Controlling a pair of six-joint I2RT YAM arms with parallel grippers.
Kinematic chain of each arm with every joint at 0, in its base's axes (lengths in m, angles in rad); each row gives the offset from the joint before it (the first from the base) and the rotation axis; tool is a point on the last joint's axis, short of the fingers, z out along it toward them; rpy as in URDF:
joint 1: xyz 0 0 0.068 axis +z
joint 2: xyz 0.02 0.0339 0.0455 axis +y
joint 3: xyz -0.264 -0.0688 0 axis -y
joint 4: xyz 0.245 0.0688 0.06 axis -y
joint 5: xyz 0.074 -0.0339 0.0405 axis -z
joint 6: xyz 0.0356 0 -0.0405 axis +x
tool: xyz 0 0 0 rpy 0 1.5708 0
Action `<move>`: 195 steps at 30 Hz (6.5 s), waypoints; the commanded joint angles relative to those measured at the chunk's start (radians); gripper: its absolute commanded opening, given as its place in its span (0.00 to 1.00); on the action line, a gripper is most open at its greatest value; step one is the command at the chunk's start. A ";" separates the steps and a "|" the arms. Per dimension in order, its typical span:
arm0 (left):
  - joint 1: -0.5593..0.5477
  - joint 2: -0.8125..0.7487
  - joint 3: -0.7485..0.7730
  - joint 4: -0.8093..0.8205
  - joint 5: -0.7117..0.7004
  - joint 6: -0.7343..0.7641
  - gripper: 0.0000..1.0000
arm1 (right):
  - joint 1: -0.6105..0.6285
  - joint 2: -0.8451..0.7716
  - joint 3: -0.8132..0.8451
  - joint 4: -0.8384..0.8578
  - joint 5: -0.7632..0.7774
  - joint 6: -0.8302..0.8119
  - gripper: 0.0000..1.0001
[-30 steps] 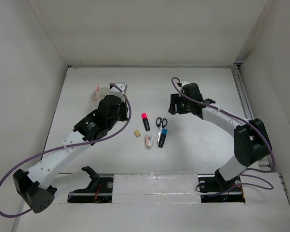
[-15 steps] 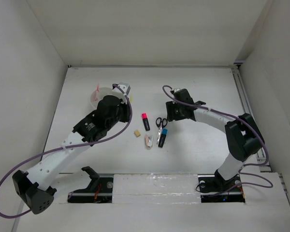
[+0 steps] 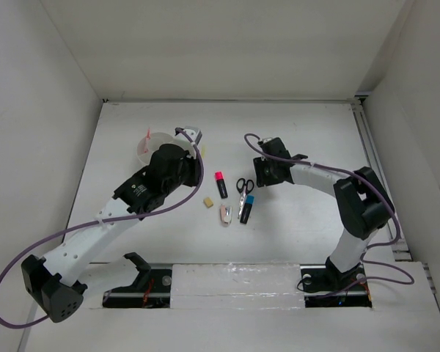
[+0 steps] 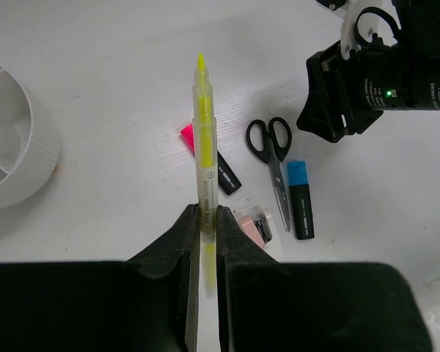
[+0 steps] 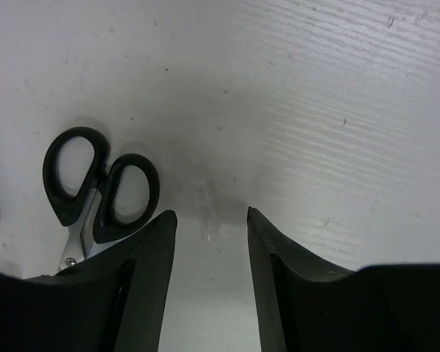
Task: Sort the stationery into containers
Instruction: Pick up the pen cap from the center of the board, then close the pen cap on the pen.
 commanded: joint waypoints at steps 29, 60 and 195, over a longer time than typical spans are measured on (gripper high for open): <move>-0.001 -0.025 0.002 0.031 0.049 0.023 0.00 | 0.041 0.067 0.087 -0.055 0.081 0.000 0.00; 0.042 -0.001 0.022 0.239 0.597 -0.053 0.00 | 0.080 -0.462 -0.330 1.330 -0.189 0.922 0.00; 0.157 -0.085 -0.024 0.387 0.717 -0.098 0.00 | 0.199 -0.304 -0.361 1.549 -0.364 0.804 0.00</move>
